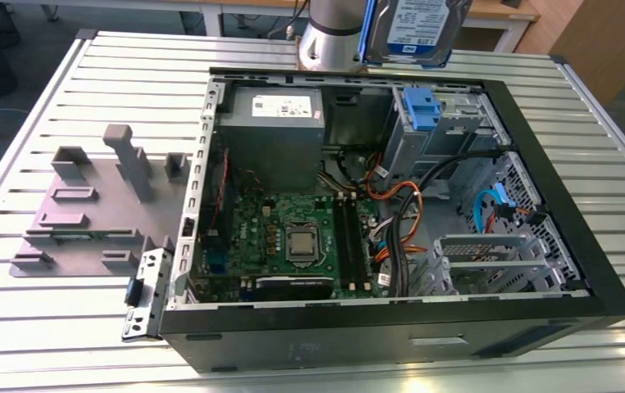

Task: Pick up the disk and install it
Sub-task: 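Pick up the disk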

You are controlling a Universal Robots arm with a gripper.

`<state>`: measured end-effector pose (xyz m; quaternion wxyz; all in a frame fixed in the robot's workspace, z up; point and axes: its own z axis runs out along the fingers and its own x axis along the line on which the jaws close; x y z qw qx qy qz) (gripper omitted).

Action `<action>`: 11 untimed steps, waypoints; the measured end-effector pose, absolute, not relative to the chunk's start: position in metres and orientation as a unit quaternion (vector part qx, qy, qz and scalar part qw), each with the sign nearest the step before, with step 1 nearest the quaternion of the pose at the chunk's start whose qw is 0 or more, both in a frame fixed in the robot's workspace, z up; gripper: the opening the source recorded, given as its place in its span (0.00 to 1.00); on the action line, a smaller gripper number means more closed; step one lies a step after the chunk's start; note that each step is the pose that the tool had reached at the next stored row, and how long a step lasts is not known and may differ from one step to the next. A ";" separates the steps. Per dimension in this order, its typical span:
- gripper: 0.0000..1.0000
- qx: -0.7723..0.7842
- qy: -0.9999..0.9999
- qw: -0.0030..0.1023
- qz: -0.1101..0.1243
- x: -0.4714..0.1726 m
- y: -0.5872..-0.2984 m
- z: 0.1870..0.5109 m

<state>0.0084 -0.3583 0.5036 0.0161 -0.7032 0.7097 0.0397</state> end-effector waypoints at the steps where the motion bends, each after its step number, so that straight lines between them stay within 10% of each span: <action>1: 0.37 -0.703 0.710 0.016 0.040 0.009 -0.358 0.504; 11: 0.37 -0.703 0.710 0.016 0.040 0.011 -0.358 0.504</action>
